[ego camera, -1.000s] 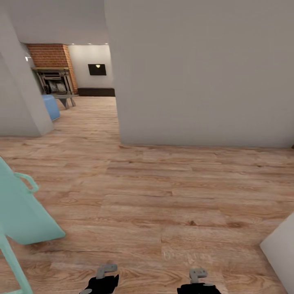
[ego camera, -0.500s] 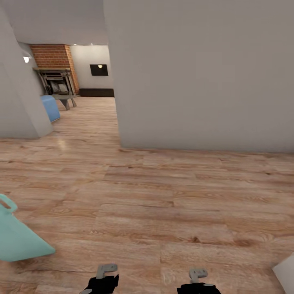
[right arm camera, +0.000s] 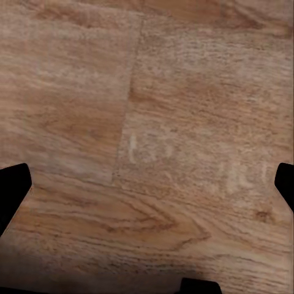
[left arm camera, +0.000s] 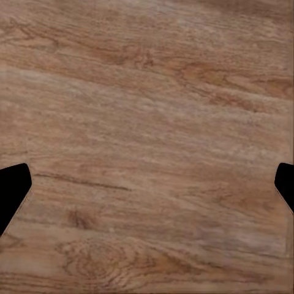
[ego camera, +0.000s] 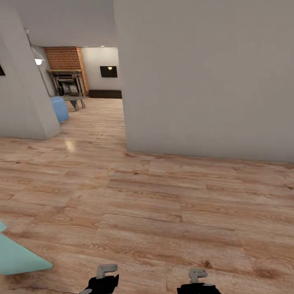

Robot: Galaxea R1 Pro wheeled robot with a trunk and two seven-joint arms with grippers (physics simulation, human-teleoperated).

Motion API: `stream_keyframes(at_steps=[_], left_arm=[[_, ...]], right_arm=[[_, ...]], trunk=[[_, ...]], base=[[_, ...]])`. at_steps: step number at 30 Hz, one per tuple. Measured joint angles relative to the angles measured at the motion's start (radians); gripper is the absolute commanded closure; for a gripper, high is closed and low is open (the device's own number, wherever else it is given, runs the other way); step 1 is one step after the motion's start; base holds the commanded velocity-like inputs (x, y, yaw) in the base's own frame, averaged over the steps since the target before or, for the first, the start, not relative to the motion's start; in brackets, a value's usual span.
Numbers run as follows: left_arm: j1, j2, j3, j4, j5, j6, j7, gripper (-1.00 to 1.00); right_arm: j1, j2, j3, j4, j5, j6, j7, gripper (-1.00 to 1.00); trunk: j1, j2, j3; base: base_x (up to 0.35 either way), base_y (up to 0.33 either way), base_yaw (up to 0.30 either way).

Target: Move the two storage containers from the living room to the garage. In the garage, place one container on the floor and stack the other container on top of it (either order is fine).

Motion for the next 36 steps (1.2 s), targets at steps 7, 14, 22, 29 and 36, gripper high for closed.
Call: stream_keyframes(at_steps=[7, 14, 22, 29, 36], left_arm=[[0.000, 0.000, 0.000, 0.000, 0.000, 0.000, 0.000, -1.00], [0.000, 0.000, 0.000, 0.000, 0.000, 0.000, 0.000, -1.00], [0.000, 0.000, 0.000, 0.000, 0.000, 0.000, 0.000, -1.00], [0.000, 0.000, 0.000, 0.000, 0.000, 0.000, 0.000, -1.00], [0.000, 0.000, 0.000, 0.000, -0.001, 0.000, 0.000, -1.00]], right_arm=[[0.000, 0.001, 0.002, 0.000, 0.001, 0.001, -0.001, -1.00], [0.000, 0.001, 0.001, 0.000, 0.003, 0.000, 0.000, -1.00], [0.000, 0.001, 0.001, 0.000, 0.002, 0.000, 0.000, -1.00], [0.000, 0.001, 0.001, 0.000, 0.003, 0.000, 0.000, -1.00], [0.000, 0.000, 0.000, -0.001, 0.001, 0.000, 0.000, -1.00]], trunk=[[0.000, 0.000, 0.001], [0.000, 0.000, 0.007], [0.000, 0.000, 0.010], [0.000, 0.000, 0.011], [0.000, 0.000, 0.011]], base=[[0.344, 0.000, 0.037], [0.344, 0.000, 0.160], [0.344, 0.000, 0.058], [0.344, 0.000, 0.069], [0.344, 0.000, 0.119]])
